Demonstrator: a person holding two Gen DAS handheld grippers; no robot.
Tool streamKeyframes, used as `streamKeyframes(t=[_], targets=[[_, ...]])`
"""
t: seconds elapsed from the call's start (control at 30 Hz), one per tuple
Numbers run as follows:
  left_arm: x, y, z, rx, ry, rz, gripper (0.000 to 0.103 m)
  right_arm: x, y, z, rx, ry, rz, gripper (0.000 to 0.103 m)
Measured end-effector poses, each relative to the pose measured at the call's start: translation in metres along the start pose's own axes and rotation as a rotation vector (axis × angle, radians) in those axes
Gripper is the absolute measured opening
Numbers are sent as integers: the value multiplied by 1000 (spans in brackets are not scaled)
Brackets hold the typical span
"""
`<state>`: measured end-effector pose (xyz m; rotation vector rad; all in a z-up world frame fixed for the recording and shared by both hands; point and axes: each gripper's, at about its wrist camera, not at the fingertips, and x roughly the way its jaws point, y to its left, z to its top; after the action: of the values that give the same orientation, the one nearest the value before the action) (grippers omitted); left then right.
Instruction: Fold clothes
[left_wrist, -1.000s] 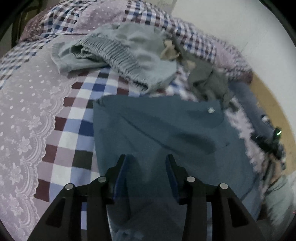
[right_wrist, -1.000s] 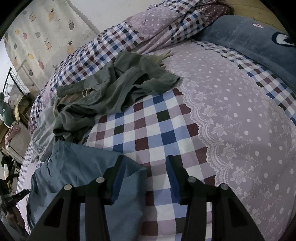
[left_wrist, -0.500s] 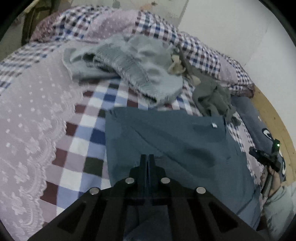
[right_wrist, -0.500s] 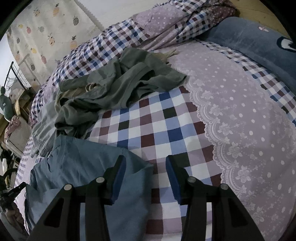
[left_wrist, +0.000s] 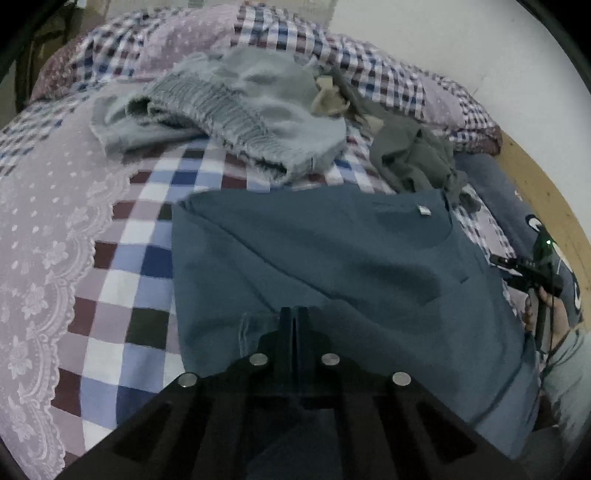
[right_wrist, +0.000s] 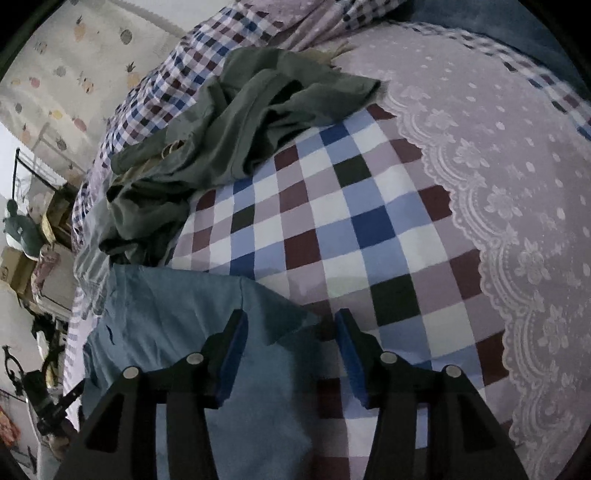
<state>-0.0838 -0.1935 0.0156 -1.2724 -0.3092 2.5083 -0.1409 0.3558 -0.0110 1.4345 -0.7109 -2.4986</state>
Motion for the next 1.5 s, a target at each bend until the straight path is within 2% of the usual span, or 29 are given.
streamKeyframes(t=[0.2, 0.3, 0.47, 0.67, 0.77, 0.8, 0.83, 0.87, 0.9, 0.97, 1.13, 1.17, 1.23, 1.27, 1.33, 1.4, 1.47, 1.5], targets=[[-39, 32, 7, -146, -160, -46, 0, -1, 6, 1, -9, -4, 13, 53], [-38, 39, 8, -170, -157, -40, 0, 0, 6, 1, -9, -1, 9, 53], [-22, 44, 1, -180, -96, -9, 0, 3, 8, 2, -23, 6, 2, 53], [-23, 45, 0, -194, -107, -26, 0, 12, 12, 6, -68, 15, -15, 55], [-22, 44, 0, -192, -102, -24, 0, 17, 20, 8, -129, 31, -38, 55], [-21, 43, 0, -187, -100, -22, 0, 19, 26, 7, -184, 44, -64, 54], [-20, 42, 0, -184, -99, -23, 0, 21, 32, 5, -237, 58, -85, 42], [-20, 42, 0, -183, -100, -25, 0, 21, 37, 3, -276, 74, -86, 3], [-21, 42, 0, -182, -104, -26, 0, 21, 42, 1, -312, 86, -90, 1], [-21, 41, 0, -180, -108, -38, 0, 12, 49, 1, -350, 51, -139, 0], [-13, 32, 0, -151, -89, -13, 0, -32, 56, 18, -314, -149, -255, 2], [-11, 32, -1, -150, -84, -7, 0, -31, 55, 18, -309, -167, -288, 2], [-7, 33, -1, -147, -69, 0, 0, -22, 50, 17, -296, -182, -434, 6], [-4, 34, -2, -146, -57, -1, 0, -19, 43, 17, -273, -184, -469, 9], [-1, 36, -2, -152, -45, -9, 0, -18, 20, 18, -185, -150, -434, 12], [1, 39, -3, -163, -39, -23, 0, -19, 6, 20, -118, -121, -348, 17], [0, 42, -2, -188, -37, -45, 1, -21, 0, 20, -98, -122, -308, 31], [0, 45, -2, -202, -37, -55, 2, -23, -1, 20, -96, -123, -289, 33]])
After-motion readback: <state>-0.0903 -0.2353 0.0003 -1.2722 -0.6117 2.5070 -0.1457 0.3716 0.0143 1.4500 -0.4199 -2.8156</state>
